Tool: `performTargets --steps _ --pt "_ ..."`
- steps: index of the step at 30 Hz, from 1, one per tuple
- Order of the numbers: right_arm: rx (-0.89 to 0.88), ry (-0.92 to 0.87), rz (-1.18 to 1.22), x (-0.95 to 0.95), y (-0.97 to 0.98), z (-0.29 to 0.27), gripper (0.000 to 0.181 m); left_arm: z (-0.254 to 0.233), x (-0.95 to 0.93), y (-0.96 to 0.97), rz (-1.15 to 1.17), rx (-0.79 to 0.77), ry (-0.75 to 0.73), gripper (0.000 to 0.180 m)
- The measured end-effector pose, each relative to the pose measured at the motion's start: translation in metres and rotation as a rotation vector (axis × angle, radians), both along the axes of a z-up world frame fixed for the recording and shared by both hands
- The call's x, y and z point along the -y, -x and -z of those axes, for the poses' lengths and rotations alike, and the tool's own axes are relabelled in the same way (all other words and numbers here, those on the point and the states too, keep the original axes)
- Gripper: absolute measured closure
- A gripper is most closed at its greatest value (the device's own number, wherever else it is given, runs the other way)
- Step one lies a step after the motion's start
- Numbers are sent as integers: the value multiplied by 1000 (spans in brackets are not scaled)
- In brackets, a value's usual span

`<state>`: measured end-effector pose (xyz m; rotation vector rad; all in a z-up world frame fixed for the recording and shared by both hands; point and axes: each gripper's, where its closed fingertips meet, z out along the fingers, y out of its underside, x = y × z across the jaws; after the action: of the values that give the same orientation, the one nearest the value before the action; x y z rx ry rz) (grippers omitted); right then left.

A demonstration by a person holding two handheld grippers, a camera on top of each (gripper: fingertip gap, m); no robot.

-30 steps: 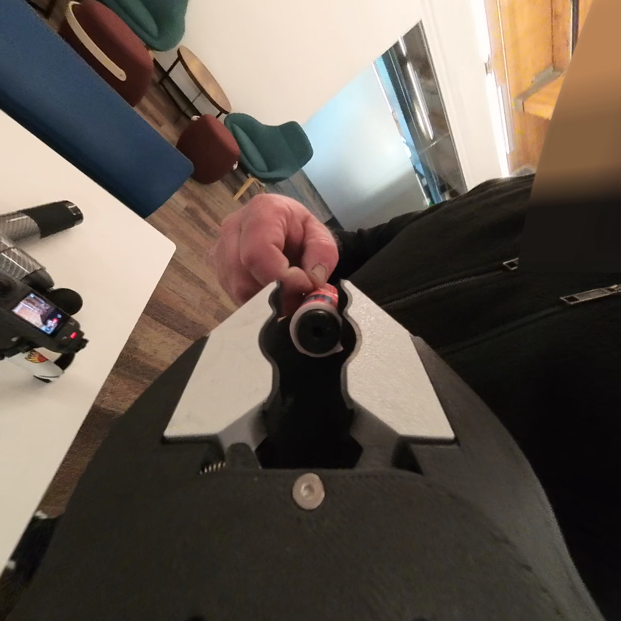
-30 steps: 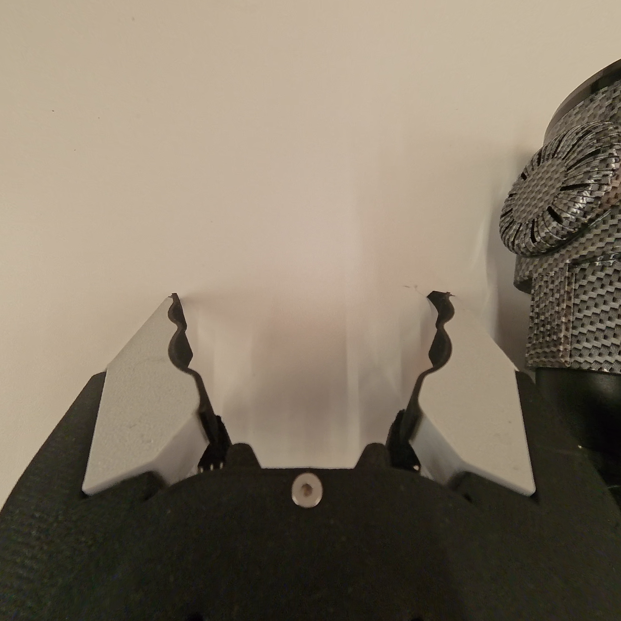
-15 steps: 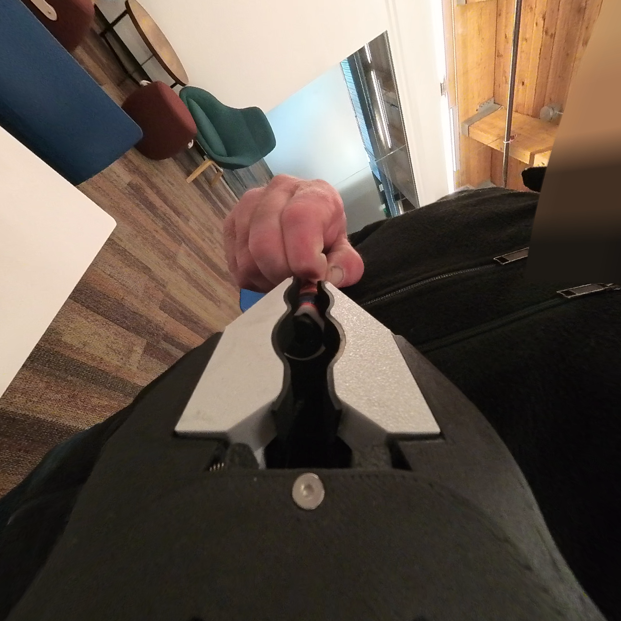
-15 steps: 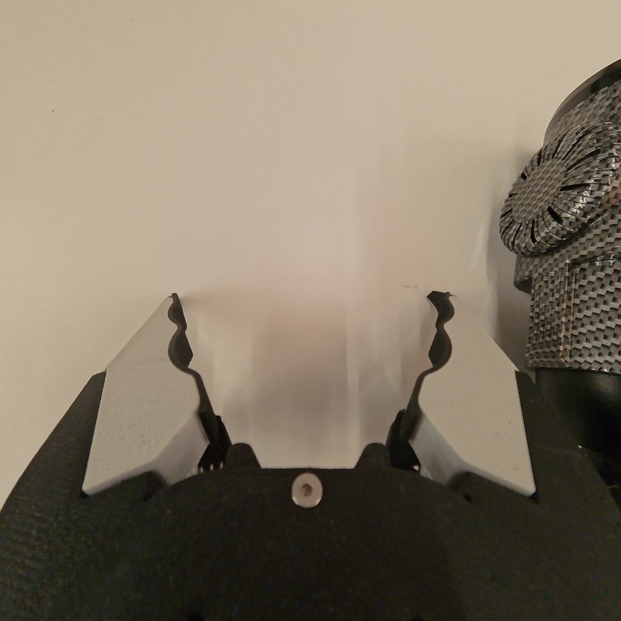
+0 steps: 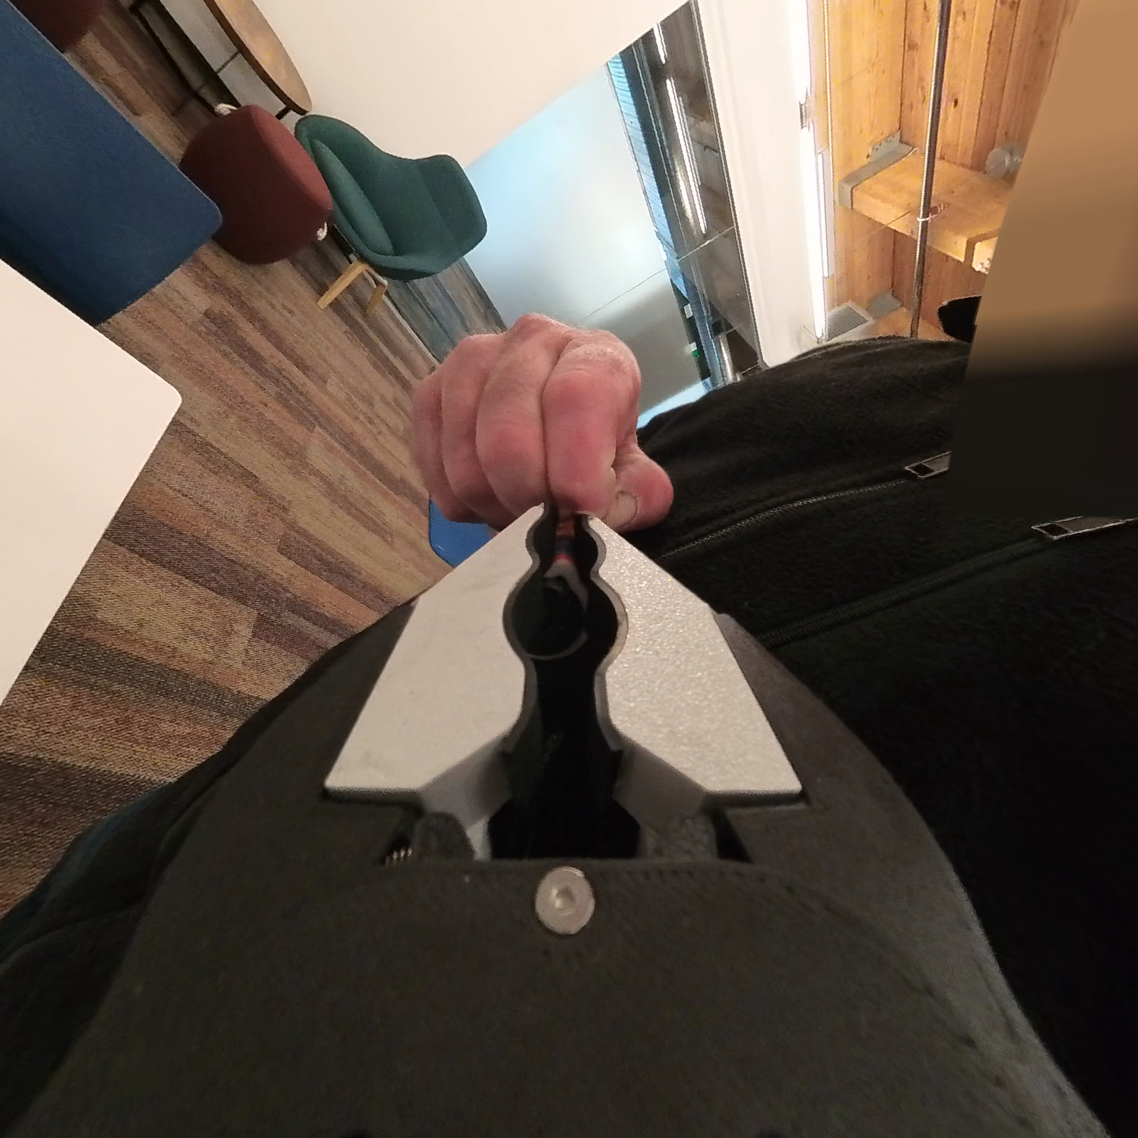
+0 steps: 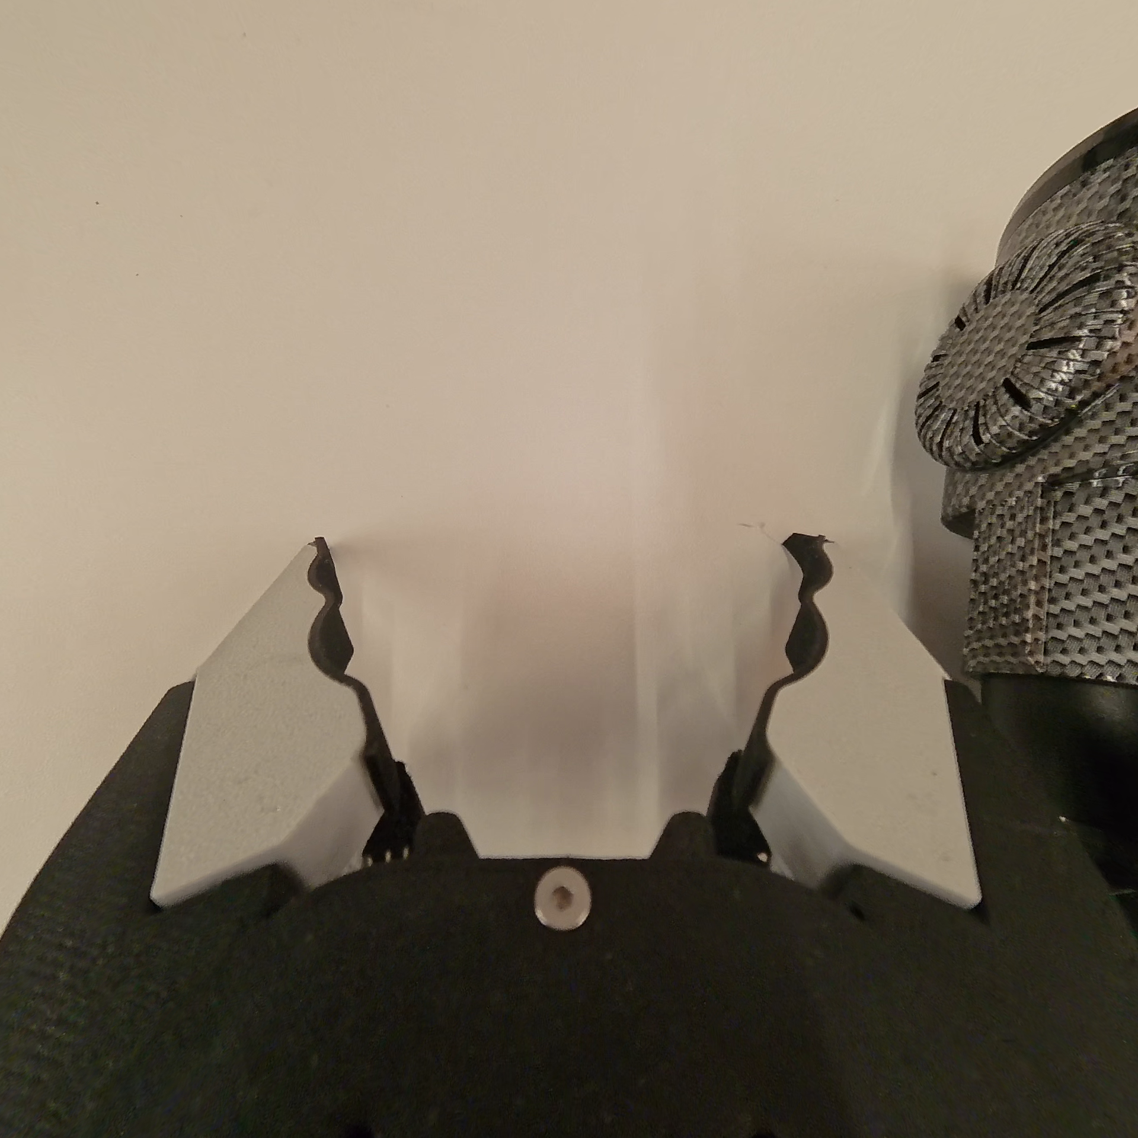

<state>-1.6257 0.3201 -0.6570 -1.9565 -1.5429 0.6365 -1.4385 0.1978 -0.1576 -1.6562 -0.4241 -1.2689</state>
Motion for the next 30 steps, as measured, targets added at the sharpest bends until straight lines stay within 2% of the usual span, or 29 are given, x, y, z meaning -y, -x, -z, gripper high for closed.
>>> performTargets --steps 6,9,11,30 --pt "0 0 0 0 0 0 37 -5 0 -1 17 -4 -16 174" --pt "0 0 0 0 0 0 37 5 3 6 -13 -11 28 180" --pt "0 0 0 0 0 0 37 5 3 6 -9 -66 33 180" --pt "0 0 0 0 0 0 37 10 13 -10 122 37 38 180"
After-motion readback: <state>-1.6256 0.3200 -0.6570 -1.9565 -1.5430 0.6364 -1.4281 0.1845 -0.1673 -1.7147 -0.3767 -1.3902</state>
